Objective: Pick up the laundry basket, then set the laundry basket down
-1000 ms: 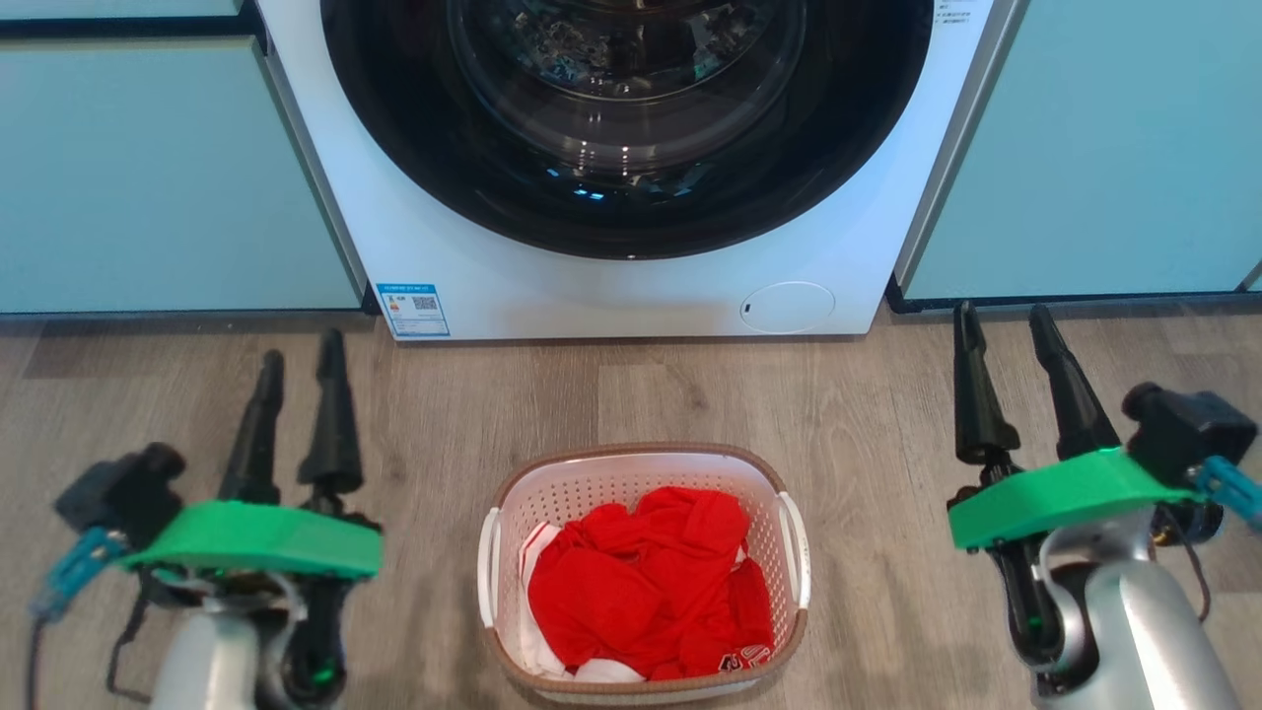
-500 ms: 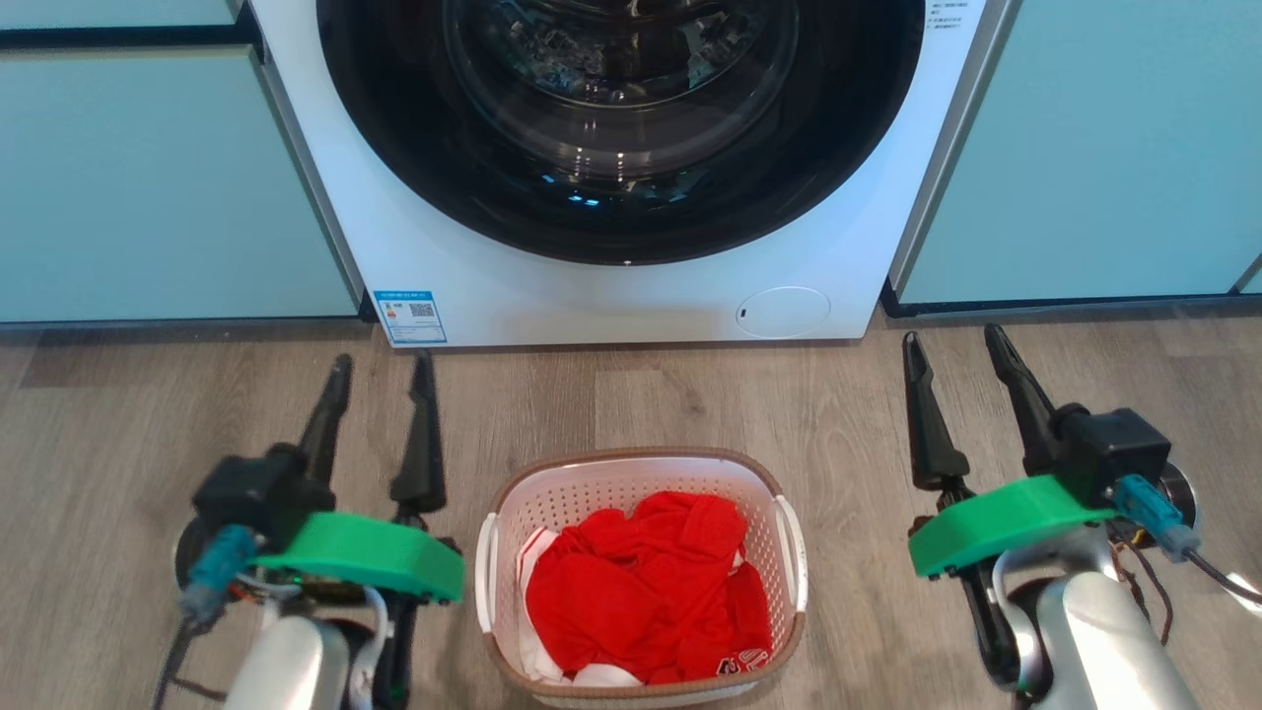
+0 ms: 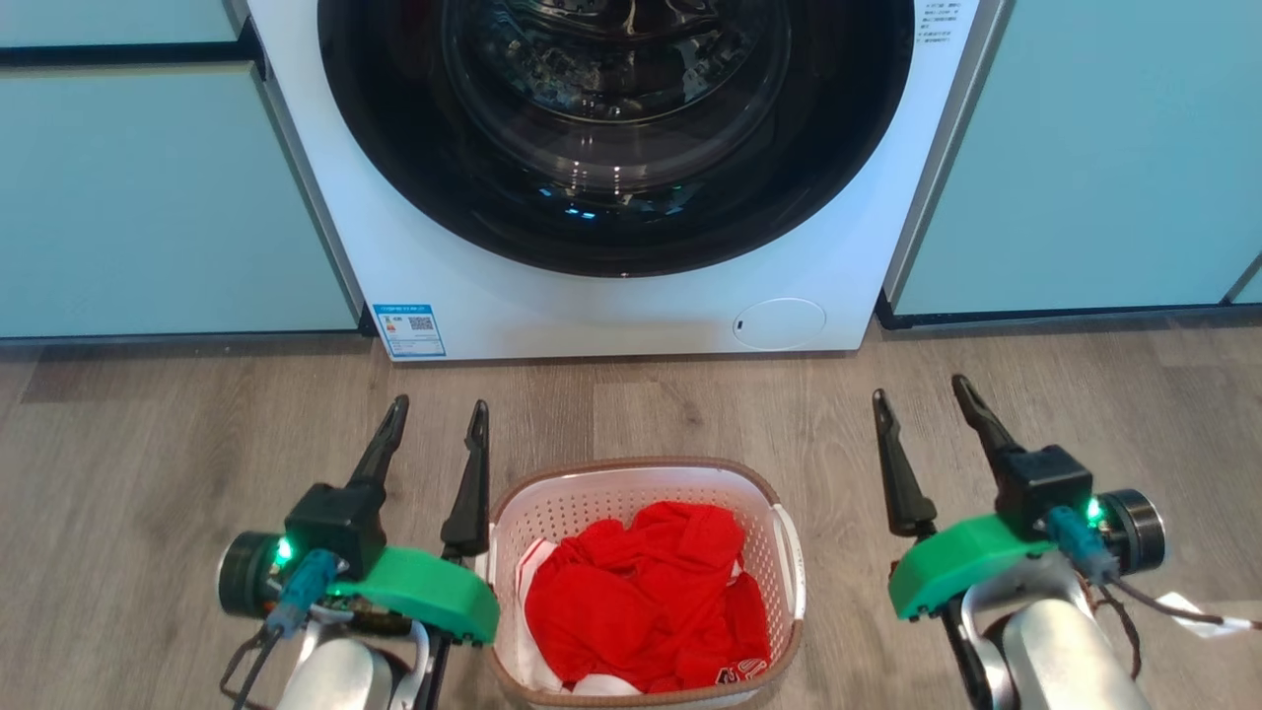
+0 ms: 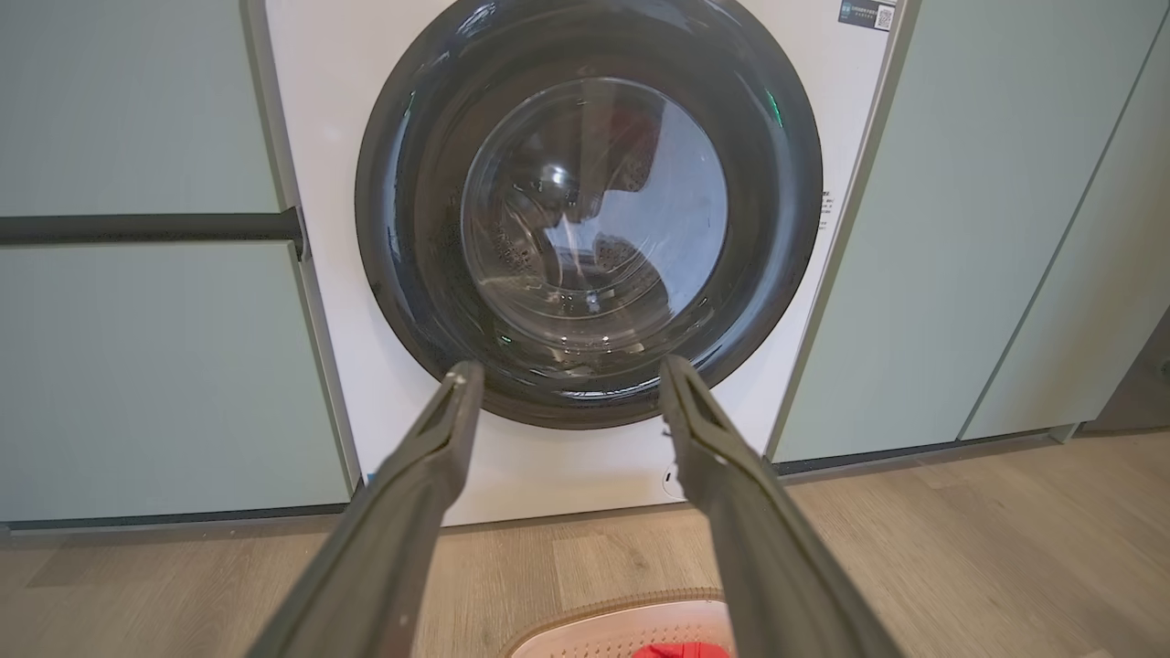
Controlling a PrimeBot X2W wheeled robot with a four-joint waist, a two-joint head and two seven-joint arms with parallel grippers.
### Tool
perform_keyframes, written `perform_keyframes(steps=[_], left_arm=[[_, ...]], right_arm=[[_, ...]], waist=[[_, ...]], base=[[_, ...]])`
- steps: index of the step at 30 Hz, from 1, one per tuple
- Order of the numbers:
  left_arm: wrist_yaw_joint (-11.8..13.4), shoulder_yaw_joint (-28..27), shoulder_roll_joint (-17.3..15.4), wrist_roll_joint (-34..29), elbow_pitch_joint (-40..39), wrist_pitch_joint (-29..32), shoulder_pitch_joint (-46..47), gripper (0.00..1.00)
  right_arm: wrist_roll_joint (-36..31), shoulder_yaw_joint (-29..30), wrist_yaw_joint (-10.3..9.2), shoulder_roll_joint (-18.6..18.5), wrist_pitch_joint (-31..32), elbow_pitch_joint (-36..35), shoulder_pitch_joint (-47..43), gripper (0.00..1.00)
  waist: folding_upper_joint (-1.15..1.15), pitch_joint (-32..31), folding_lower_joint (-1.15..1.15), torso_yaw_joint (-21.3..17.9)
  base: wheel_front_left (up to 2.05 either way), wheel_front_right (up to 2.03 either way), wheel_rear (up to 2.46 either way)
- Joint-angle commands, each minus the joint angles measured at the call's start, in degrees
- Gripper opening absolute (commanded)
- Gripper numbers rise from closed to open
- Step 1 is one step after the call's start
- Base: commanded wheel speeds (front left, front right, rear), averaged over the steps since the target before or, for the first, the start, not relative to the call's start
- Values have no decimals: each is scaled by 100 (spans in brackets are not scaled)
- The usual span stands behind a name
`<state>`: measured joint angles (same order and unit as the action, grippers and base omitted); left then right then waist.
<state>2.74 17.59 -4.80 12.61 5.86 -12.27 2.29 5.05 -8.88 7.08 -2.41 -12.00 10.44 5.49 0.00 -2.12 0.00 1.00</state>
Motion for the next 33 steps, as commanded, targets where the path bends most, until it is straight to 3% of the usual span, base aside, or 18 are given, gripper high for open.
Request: perform_keyframes(steps=[1, 12, 18, 33], left_arm=[[-36, -239, 17, -164, -134, -96, 268, 100], [-416, -493, 166, -501, 387, -264, 185, 100], [-574, -588, 187, -488, 595, -273, 147, 100], [-500, -540, 191, -348, 743, -273, 143, 100]], right_arm=[[-231, -153, 37, -43, -123, -131, 251, 100], [-563, -307, 41, -47, -291, 311, 292, 100], [-278, -327, 41, -47, -300, 521, 325, 100], [18, -335, 41, -47, -300, 723, 350, 100]], waist=[[0, -5, 0, 0], [0, -80, 0, -43], [0, -94, 0, -92], [0, -87, 0, -117]], base=[[0, 0, 0], [0, 0, 0], [0, 0, 0], [0, 0, 0]])
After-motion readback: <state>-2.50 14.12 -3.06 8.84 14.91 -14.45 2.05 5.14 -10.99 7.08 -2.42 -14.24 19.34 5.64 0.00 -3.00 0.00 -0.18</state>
